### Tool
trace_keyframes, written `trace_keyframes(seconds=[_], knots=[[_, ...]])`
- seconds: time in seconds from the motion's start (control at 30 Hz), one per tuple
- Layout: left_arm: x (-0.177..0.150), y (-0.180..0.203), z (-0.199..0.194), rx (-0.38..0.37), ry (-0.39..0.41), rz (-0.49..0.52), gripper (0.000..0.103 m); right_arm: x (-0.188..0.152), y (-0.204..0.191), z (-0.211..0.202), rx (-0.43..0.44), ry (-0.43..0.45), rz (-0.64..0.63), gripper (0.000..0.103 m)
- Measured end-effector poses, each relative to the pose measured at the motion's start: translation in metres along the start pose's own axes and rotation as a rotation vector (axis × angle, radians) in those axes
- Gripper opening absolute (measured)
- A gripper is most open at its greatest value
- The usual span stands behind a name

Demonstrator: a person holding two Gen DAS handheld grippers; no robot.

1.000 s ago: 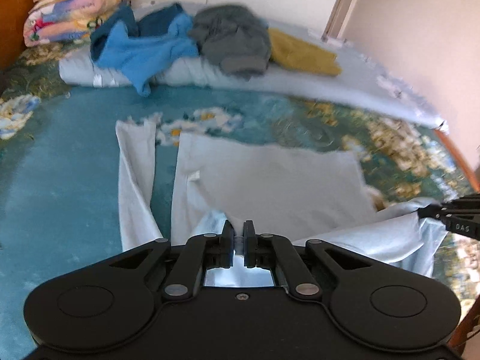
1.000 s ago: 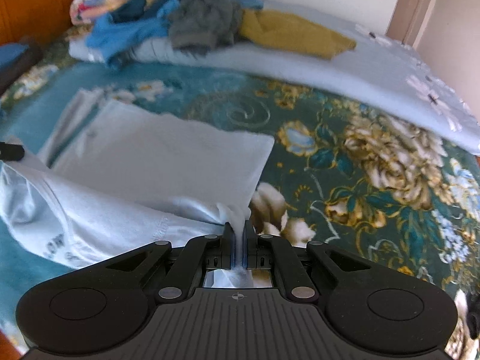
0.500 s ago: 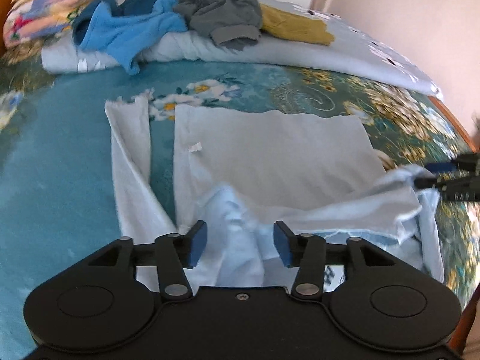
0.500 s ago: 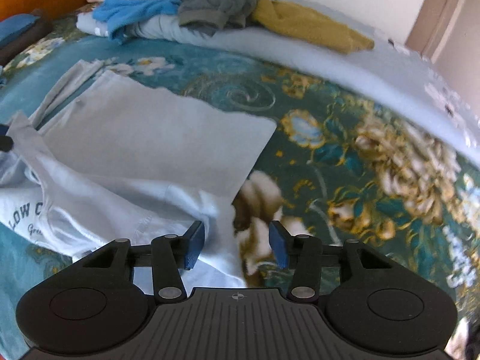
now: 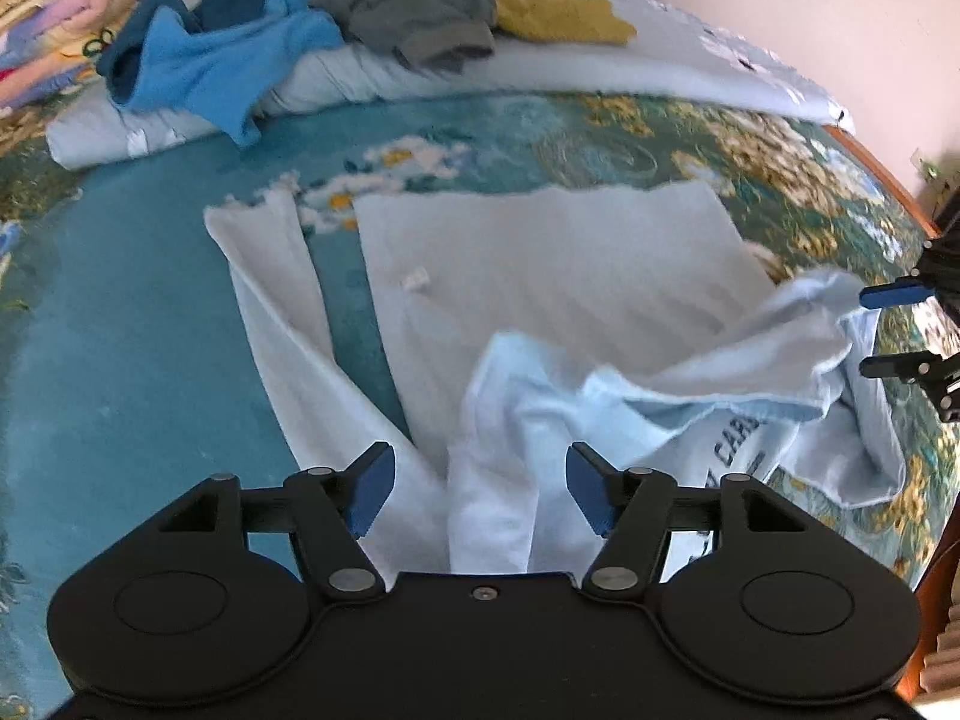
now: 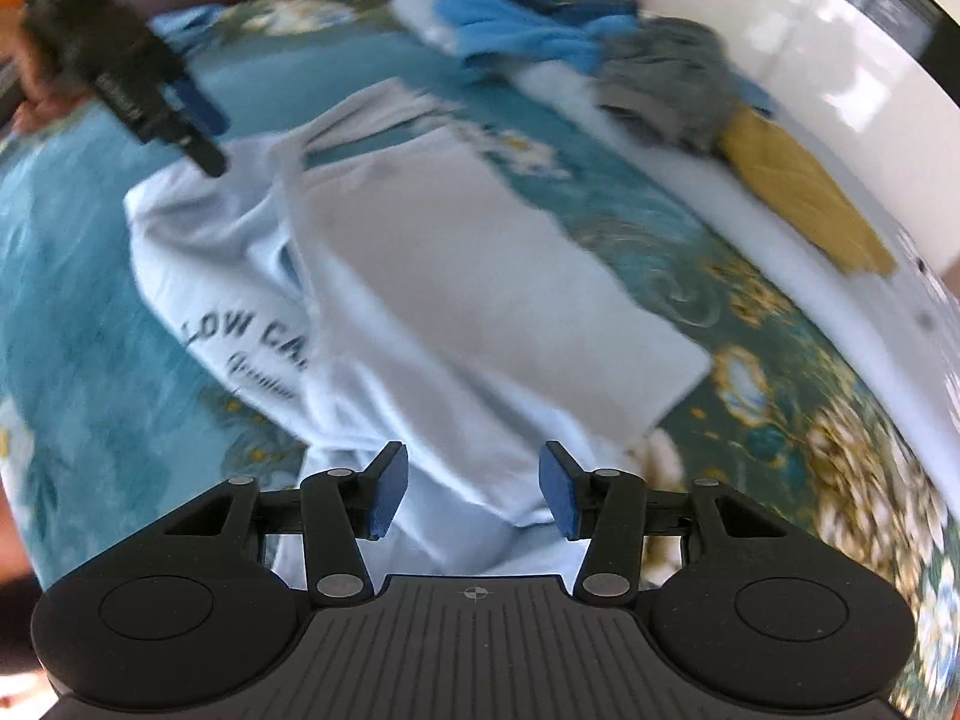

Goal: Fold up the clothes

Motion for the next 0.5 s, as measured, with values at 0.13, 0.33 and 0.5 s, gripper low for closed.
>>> trace_keyframes(seconds=[0.13, 0.33, 0.5], knots=[[-0.006, 0.003, 0.012, -0.013, -0.018, 0.008, 0.061, 0.002, -0.011, 0.020, -0.004, -0.027, -0.034, 0.041], [-0.013, 0.001, 0.022, -0.023, -0.041, -0.009, 0.044, 0.002, -0.016, 0.037, -0.021, -0.048, -0.037, 0.025], [-0.014, 0.003, 0.018, -0.032, -0.045, -0.010, 0.010, 0.005, -0.013, 0.035, -0.049, -0.055, 0.021, 0.003]])
Point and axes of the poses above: each gripper's, at about its wrist camera, not at the fingertips, and z roughly the way its jaws point, y to its right, x to its top, the point moved 2 cm from there along z, roughly the way its jaws point, and after that the axes turned 10 degrees about z, right-handed, at the moved point
